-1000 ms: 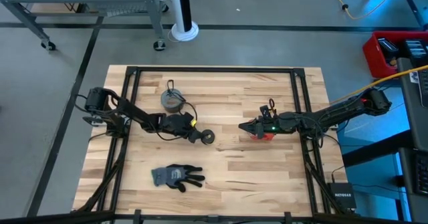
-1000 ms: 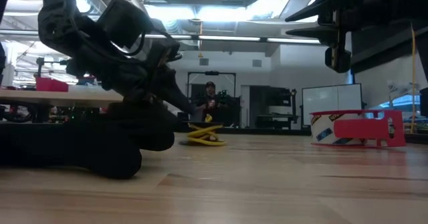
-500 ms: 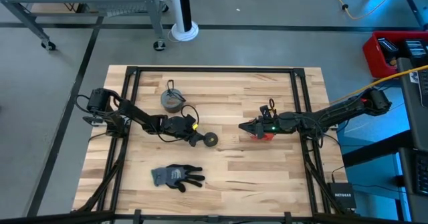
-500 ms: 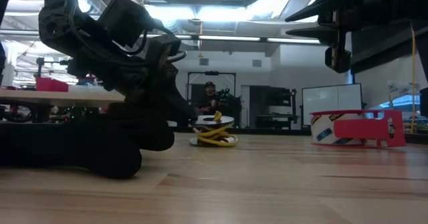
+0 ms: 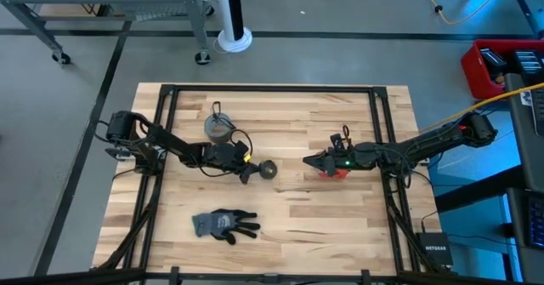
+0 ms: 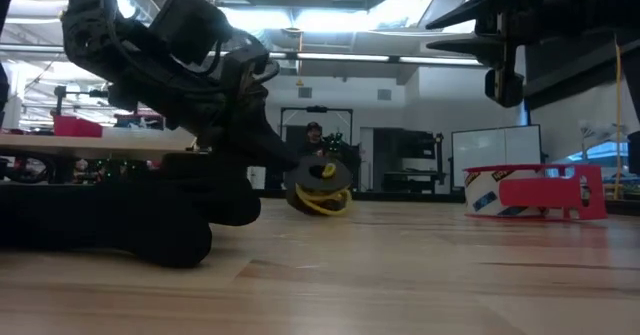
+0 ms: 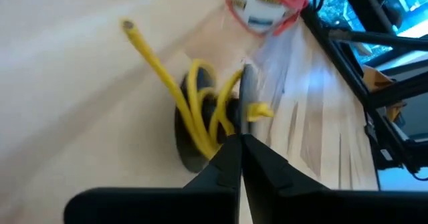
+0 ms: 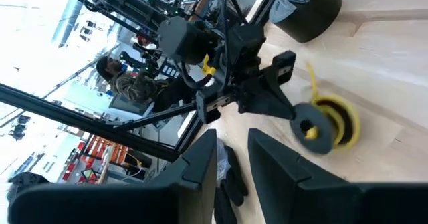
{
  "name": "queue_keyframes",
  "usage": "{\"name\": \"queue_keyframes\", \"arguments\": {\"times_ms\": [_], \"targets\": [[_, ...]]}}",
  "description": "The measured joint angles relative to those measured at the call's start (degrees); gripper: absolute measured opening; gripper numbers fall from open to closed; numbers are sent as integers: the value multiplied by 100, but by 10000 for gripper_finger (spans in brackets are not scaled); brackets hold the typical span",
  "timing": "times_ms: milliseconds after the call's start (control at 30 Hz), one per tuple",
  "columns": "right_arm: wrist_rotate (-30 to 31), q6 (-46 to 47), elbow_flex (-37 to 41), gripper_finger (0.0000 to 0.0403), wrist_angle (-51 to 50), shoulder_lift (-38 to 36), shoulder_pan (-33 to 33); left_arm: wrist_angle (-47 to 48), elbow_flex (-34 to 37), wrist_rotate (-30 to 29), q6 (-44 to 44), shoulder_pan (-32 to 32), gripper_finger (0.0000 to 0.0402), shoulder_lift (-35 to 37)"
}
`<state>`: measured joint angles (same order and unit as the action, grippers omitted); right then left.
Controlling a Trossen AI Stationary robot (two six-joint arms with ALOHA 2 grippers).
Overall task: Coil cords
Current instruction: Uncoil the yellow wire from the spool
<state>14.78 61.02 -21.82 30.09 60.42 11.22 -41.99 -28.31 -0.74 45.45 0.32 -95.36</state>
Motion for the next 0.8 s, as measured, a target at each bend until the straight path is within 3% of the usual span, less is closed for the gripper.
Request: {"name": "queue_keyframes", "arguments": {"times_ms": [233, 467, 633, 800], "targets": [[167, 8, 0, 90, 26, 0, 0, 2, 2, 69, -772, 269, 0, 688], [270, 12, 0, 90, 151, 89, 0, 471, 2, 696, -1673, 401, 0, 1539], [270, -217, -150, 90, 650, 548, -11, 515, -3, 1087, -2467, 402, 0, 1926], [270, -742, -816, 90, 570, 1389, -11, 529, -3, 1221, -2647, 379, 0, 1984]]}}
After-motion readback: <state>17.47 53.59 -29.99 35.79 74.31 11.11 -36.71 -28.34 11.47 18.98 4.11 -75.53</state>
